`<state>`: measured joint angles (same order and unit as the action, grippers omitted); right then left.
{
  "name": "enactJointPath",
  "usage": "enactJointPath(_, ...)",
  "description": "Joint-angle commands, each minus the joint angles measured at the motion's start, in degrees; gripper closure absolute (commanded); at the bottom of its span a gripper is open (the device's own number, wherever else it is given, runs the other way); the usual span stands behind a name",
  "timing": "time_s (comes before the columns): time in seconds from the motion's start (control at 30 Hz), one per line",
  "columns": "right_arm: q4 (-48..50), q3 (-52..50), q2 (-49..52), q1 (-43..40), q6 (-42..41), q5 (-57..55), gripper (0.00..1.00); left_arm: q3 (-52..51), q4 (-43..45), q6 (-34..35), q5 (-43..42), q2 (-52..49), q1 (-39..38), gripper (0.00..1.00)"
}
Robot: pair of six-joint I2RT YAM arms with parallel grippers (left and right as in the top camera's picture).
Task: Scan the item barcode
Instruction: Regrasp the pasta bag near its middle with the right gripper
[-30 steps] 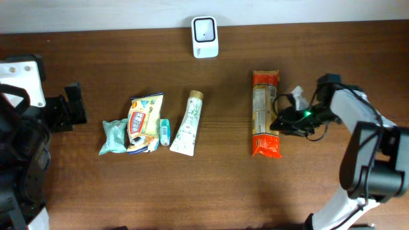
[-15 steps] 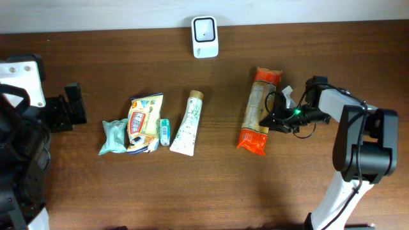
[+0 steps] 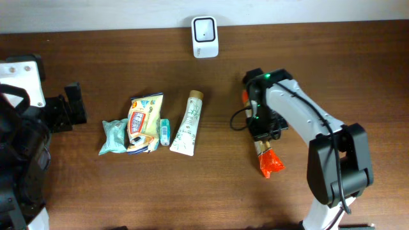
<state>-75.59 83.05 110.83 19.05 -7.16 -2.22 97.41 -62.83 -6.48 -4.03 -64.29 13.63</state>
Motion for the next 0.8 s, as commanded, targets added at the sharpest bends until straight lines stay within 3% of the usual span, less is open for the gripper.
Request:
enactJointPath(0.0,-0.3,1.5,-1.3,0.4,-1.5,-4.0,0.74,0.4,0.1,-0.9,0.4,0.2,0.2,0.01)
enactJointPath(0.1,2.2,1.5,-1.3,-2.4,-1.5,-0.2,0.49,0.4,0.1,-0.9,0.4,0.2,0.2,0.01)
enactJointPath(0.2,5.8,1.5,-1.3,-8.5,4.1,9.2,0.42,0.4,0.1,-0.9,0.4,0.2,0.2,0.01)
enactJointPath(0.33,7.5,1.3,-0.2,-22.9,15.6,27.2,0.20,0.4,0.1,-0.9,0.4,0.2,0.2,0.01)
enactJointPath(0.4,8.1,-0.4,2.4,-25.4,19.2,29.2,0.14,0.4,0.1,-0.9,0.4,0.2,0.2,0.01)
enactJointPath(0.6,16.8,-8.5,7.9,-25.5,20.9,29.7,0.15,0.4,0.1,-0.9,0.4,0.2,0.2,0.01)
enactJointPath(0.77,28.9,-19.9,8.2,-25.5,20.9,32.5,0.27,0.4,0.1,-0.9,0.4,0.2,0.2,0.01)
